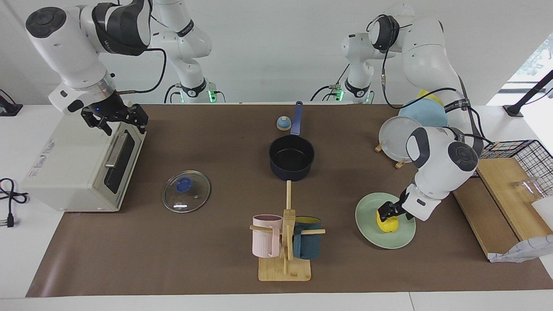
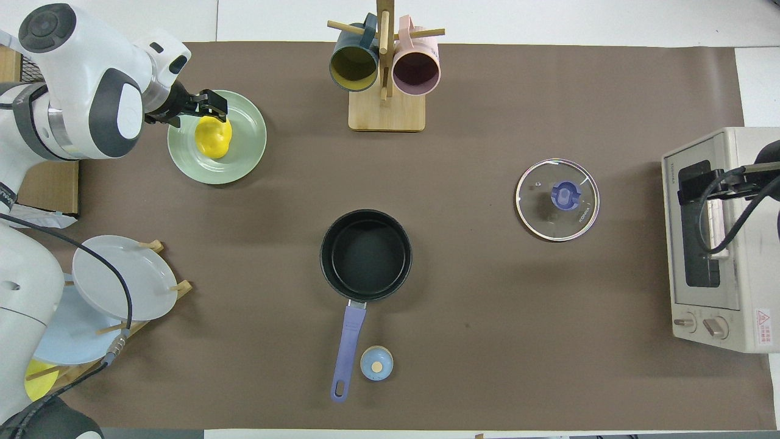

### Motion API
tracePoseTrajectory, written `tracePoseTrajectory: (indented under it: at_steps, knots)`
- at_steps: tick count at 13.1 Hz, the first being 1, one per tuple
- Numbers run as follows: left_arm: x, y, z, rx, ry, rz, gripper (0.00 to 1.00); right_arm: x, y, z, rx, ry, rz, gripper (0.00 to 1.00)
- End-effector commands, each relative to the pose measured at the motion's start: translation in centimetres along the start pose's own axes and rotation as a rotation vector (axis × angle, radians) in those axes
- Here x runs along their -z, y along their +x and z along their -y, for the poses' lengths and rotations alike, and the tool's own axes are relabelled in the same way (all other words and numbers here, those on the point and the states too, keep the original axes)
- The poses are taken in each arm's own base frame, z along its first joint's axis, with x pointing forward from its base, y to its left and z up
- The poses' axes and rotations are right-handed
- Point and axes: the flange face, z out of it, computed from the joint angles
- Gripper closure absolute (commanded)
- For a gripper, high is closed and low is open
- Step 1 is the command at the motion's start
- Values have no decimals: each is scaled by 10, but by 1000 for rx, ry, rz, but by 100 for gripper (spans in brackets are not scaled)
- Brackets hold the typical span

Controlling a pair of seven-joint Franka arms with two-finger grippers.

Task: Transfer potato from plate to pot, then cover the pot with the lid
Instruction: 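Reach the left gripper to the yellow potato while the right gripper reaches the lid, then grasp the potato with the left gripper while the right gripper grasps the lid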

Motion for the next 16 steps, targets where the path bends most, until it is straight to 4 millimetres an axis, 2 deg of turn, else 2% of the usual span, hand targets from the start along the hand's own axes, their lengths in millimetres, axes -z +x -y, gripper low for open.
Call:
tracePoseTrajectory:
  at_steps: [1,3,4,6,8,9,10,12,14,15,16]
  knots:
    - [-9,6,-1,-29,21,-33,0,-3,-10,8,38,7,-6,0]
    - [-25,1,-2,-31,22,-41,0,-16,4,28,92,27,-91,0]
    - [-27,1,-2,-32,21,-44,0,-22,13,36,91,56,-114,0]
    - [-28,0,-1,-37,27,-42,0,-51,32,53,113,66,-112,0]
    - [-31,-2,-2,-40,29,-37,2,-81,46,62,126,60,-113,0]
    - [-30,-2,-2,-39,27,-43,9,-100,54,65,131,54,-130,0]
    - [-31,-2,-2,-39,27,-43,23,-114,62,67,130,50,-148,0]
    - [-34,-5,-2,-39,28,-39,59,-139,73,78,140,43,-170,0]
    - [-32,-5,-3,-38,28,-29,100,-180,74,90,139,43,-150,0]
    - [-28,-5,-1,-28,23,-15,100,-192,76,91,138,41,-143,0]
    - [-11,-2,-6,-13,7,5,100,-207,78,90,135,40,-122,0]
